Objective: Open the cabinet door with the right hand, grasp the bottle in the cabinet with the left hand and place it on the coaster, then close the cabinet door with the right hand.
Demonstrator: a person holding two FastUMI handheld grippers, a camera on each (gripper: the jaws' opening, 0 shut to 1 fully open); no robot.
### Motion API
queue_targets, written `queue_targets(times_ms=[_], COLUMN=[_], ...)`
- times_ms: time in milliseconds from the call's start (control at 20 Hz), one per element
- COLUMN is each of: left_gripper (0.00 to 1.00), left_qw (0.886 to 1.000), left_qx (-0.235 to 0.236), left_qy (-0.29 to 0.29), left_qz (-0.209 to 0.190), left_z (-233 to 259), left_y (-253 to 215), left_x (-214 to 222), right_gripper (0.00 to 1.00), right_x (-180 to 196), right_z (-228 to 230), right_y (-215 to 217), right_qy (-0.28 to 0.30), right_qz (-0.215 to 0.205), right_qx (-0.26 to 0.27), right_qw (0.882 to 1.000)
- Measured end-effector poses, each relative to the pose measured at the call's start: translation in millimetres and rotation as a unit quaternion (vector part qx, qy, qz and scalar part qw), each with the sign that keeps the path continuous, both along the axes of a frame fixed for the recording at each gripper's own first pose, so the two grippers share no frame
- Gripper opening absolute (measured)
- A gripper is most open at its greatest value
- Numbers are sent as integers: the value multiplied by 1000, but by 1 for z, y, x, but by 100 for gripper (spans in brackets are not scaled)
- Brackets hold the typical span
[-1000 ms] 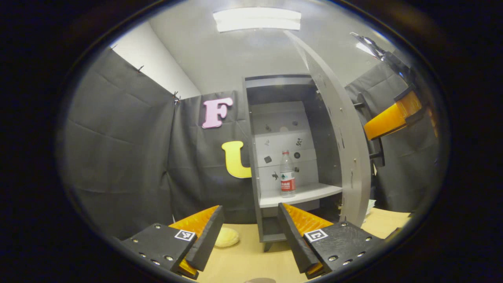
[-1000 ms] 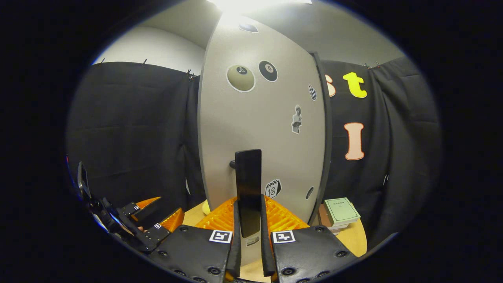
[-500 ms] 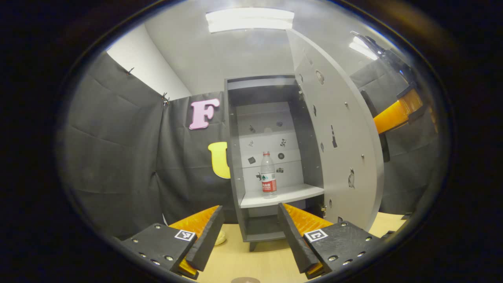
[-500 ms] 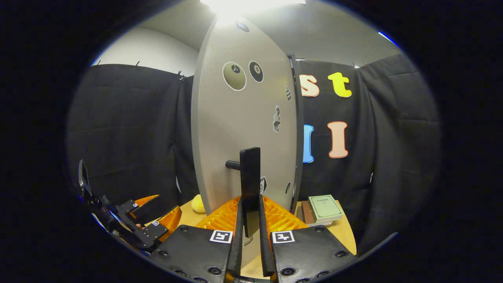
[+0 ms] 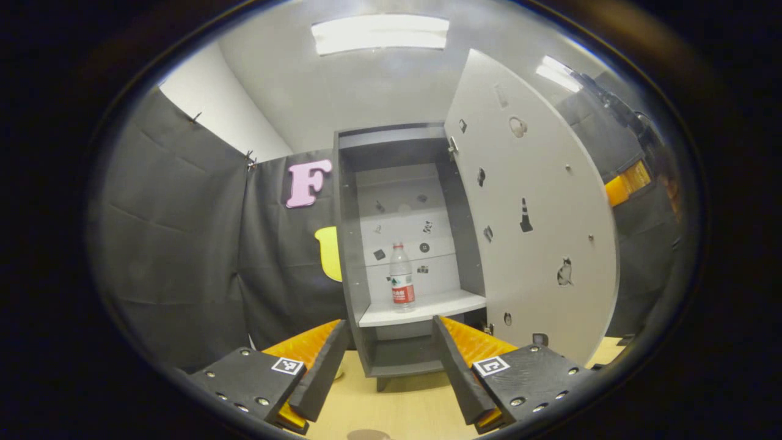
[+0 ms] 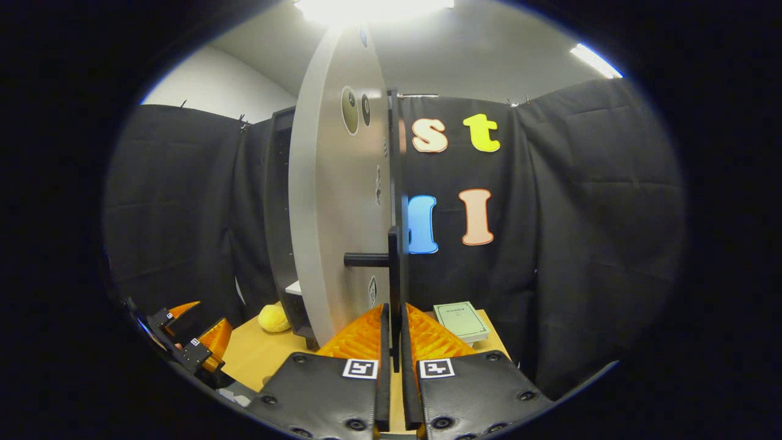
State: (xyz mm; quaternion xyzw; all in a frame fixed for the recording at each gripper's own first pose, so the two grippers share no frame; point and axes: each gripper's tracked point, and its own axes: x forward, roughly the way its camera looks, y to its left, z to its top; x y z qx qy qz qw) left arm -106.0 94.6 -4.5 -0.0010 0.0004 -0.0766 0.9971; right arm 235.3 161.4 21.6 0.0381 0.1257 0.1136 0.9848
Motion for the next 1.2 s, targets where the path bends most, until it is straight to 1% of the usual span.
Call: queue_targets(times_ms=[100,150,200,300,400,450,500,550,700,750,850,1050,1200], left_gripper=[82,82,82,82,82,82,85,82,82,82,82,82,82], left_qw=[1000,1000,1000,1000,1000,1000,999,999,999,999,999,998,997], left_qx=[0,1,1,-1,-8,-13,-19,-23,-22,-18,-14,-31,-39], left_qy=[-2,-2,-2,-6,-8,-6,-4,-1,2,4,6,17,24], left_qz=[-3,-5,-8,-12,-20,-24,-28,-32,-41,-44,-45,-57,-62], left_z=[1,2,2,5,6,6,6,6,8,7,7,6,5], left_y=[-2,-3,-4,-5,-9,-12,-15,-18,-22,-21,-20,-28,-31], left_x=[1,1,1,3,8,8,10,9,16,19,25,36,42], right_gripper=[10,13,16,16,19,23,32,43,95,98,97,98,98], right_x=[-6,-8,-12,-20,-32,-34,-37,-38,-31,-30,-31,-27,-20], right_z=[6,7,7,8,10,12,16,18,21,22,18,1,-6], right_y=[3,8,7,-7,-13,-25,-39,-47,-72,-83,-101,-128,-140], right_qy=[2,3,1,-6,-12,-19,-28,-37,-58,-60,-59,-39,-29], right_qz=[13,25,28,21,19,6,-8,-20,-67,-83,-111,-164,-195], right_qx=[34,45,47,32,29,22,14,9,-2,-6,-5,5,-3], right_qw=[999,999,999,999,999,1000,999,999,996,995,992,986,980])
